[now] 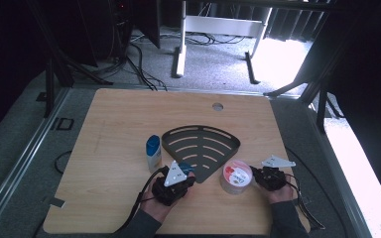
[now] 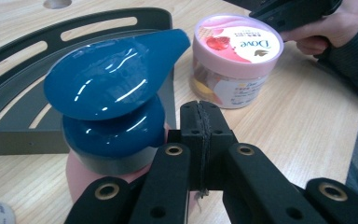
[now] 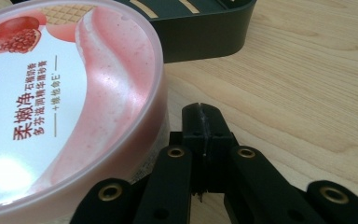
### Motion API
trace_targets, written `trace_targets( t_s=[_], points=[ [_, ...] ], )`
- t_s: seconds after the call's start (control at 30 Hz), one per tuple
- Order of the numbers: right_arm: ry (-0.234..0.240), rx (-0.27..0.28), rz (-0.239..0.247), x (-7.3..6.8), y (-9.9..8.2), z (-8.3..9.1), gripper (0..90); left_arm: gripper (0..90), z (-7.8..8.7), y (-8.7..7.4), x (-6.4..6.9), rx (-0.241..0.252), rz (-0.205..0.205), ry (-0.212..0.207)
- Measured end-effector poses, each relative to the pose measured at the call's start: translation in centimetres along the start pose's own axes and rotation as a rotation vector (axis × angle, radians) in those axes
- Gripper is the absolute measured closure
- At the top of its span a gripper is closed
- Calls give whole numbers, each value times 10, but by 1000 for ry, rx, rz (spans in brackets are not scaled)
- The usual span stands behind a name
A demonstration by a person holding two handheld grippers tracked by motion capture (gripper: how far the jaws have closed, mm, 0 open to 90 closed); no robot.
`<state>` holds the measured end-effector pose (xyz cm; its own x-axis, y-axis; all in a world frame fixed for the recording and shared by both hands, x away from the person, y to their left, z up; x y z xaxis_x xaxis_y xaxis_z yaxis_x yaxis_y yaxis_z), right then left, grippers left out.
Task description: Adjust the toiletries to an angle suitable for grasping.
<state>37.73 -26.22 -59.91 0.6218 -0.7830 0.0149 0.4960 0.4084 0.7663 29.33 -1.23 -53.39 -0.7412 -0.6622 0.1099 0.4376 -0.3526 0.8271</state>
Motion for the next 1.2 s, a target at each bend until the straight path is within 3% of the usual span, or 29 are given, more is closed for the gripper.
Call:
trace_targets(
  t_s=[0.47,0.73,1.2],
  points=[
    [16,-1,6,-2,0,-1,898,896,1,-1,-4,-6,-12,29],
    [15,-1,9,-2,0,-1,898,896,6,-7,-14,-11,11,41],
    [19,1,9,-3,0,0,898,896,12,-14,-39,-14,43,114]
  ],
)
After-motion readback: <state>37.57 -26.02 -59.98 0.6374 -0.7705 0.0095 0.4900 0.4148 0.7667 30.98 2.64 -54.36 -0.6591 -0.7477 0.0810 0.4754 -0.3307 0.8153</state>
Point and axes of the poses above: each handheld gripper's, and its own axes: z roughly backward along the jaws, y roughly out of its top, x roughly to its right, the point moved 9 cm from there along -z, roughly forward along the jaws, and after that the axes turned 3 degrees about z, right-handed, at the moved point
